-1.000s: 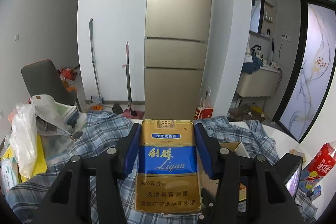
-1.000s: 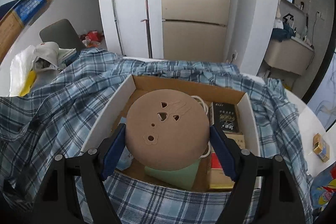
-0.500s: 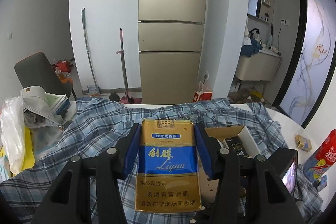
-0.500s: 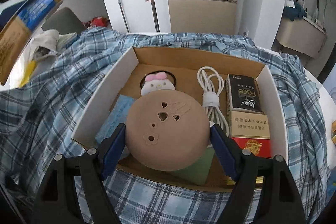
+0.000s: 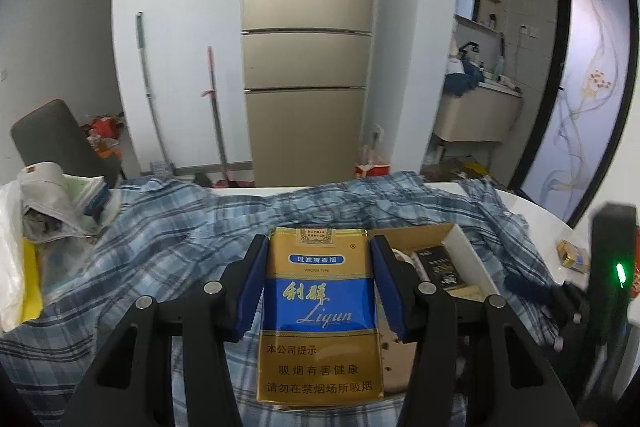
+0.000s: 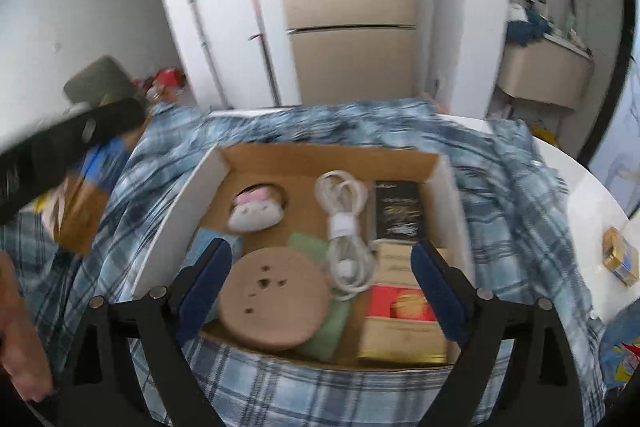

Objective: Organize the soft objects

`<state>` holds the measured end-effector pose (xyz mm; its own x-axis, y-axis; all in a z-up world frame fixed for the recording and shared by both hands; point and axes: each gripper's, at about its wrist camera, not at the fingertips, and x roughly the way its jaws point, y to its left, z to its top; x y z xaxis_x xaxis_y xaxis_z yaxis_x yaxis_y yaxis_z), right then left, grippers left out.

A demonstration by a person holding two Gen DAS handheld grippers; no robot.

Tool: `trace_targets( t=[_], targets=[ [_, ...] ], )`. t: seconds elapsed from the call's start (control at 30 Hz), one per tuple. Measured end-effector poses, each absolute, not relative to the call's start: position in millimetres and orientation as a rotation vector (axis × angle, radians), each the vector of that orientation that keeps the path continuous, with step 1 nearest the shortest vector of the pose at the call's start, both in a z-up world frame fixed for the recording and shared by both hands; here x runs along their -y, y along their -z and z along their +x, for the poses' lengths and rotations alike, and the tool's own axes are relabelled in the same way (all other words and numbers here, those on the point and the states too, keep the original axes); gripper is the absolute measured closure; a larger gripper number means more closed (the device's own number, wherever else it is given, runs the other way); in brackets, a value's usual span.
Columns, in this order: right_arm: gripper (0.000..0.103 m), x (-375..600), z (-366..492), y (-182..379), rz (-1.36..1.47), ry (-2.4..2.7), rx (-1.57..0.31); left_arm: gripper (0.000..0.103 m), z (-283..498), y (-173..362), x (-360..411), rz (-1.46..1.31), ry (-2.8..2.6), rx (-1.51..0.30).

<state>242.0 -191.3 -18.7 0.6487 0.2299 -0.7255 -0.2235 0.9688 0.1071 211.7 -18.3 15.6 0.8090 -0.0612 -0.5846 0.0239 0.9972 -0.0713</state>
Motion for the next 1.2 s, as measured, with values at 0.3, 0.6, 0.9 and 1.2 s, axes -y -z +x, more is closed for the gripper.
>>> trace_targets(
  t=[0.3, 0.6, 0.9, 1.2],
  targets=[
    [0.012, 255, 271, 36, 0.070, -0.087, -0.903, 0.049, 226, 19, 42, 0.019, 0.066, -0.712],
    [0.012, 260, 270, 39, 0.116, -0.111, -0.928, 0.049, 240, 46, 37, 0.007, 0.061, -0.796],
    [0.012, 258, 269, 35, 0.113, -0.114, -0.894, 0.027, 241, 47, 34, -0.045, 0.097, -0.799],
    [0.012, 265, 260, 13, 0.147, -0.126, -0.774, 0.017, 219, 12, 33, -0.048, 0.068, -0.613]
  ],
)
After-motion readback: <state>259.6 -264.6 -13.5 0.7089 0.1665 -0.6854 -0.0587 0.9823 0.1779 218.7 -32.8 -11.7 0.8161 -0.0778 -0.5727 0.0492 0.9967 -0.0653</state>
